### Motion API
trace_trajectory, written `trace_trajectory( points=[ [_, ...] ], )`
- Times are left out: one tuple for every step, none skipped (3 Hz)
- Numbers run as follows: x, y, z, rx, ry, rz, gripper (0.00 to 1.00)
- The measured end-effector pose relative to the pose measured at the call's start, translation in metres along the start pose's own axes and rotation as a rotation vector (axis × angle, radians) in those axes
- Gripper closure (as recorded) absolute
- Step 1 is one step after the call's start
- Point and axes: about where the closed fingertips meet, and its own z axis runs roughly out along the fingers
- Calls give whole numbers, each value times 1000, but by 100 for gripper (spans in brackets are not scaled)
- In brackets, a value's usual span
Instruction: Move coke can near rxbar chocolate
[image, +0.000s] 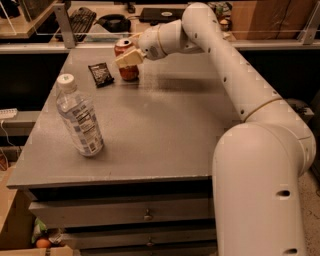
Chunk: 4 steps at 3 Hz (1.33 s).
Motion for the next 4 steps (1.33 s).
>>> trace_trajectory(
  points=[
    [1, 0, -3, 3, 1, 2, 0],
    [6, 0, -11, 11, 10, 11, 0],
    [8, -7, -61, 74, 45, -11, 0],
    [-5, -16, -139, 187, 86, -63, 0]
  ],
)
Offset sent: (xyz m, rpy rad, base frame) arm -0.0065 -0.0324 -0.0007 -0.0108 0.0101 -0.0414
